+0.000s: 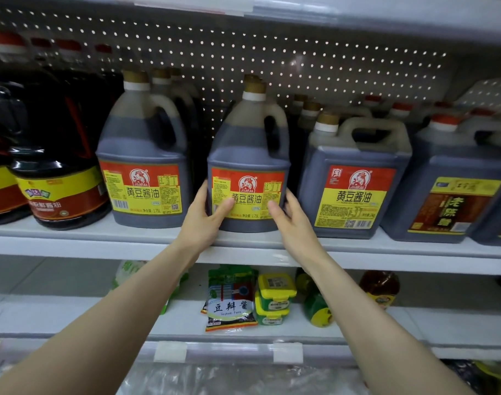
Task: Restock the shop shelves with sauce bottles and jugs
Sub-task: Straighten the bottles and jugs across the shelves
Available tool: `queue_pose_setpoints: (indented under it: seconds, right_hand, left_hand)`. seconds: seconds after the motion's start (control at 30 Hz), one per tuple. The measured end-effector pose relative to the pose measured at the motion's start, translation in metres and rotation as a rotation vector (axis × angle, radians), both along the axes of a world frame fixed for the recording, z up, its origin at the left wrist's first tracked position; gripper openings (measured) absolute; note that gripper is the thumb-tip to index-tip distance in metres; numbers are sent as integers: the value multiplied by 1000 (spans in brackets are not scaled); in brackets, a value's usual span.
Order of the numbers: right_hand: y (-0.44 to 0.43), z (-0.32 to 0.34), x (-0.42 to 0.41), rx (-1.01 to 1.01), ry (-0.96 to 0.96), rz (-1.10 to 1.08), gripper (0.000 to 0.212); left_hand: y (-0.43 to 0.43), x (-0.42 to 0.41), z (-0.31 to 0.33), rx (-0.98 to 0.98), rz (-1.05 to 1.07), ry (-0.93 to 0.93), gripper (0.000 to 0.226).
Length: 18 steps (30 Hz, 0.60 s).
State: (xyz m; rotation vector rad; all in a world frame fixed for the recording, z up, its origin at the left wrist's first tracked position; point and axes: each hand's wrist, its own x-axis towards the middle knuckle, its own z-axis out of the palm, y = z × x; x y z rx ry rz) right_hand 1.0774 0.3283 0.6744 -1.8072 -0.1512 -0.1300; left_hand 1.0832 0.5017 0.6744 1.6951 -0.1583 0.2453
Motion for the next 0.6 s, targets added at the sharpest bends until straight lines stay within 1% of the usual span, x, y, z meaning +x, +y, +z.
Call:
queue_pose_setpoints:
  seconds: [0.07,0.17,0.23,0.3,0.37,0.4,0.5,0.6]
  right_hand:
    - [-4,5,-13,33,10,1,67]
    - [-18,13,-32,19,-20,-3,60]
    - [-32,17,-42,-2,-32,-23,55]
    - [-46,21,-49,-36,-49,-55,45]
    - [-61,23,-55,-46,-67,-104,35]
    - [-69,25,-57,-37,-74,-131,34]
    - [-96,26,-62,-20,-67,-199,38]
    - [-126,23,-62,-7,-58,-243,41]
  left_hand:
    - [-4,-11,3,12,46,0,51]
    - [-5,-27,9,38,134,12,61]
    - [-4,-39,8,60,172,7,59]
    - [-8,-51,7,82,192,4,52]
    - [-19,-58,11,99,172,3,45]
    - [-27,-59,13,112,152,0,43]
    - [-59,-55,19,134,84,-4,42]
    - [-92,-47,16,122,59,20,49]
